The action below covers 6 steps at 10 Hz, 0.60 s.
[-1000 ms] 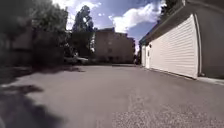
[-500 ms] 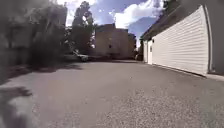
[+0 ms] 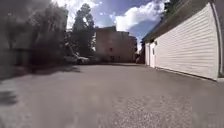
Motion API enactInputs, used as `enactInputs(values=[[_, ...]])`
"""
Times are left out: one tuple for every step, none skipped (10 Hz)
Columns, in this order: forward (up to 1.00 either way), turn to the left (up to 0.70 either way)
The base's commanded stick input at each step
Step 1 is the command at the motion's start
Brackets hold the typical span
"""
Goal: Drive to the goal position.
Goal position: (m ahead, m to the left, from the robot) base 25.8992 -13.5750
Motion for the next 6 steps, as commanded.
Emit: enactInputs(values=[[0.85, 0.0], [0.85, 0.0], [0.85, 0.0], [0.85, 0.0], [0.85, 0.0], [0.85, 0.0]])
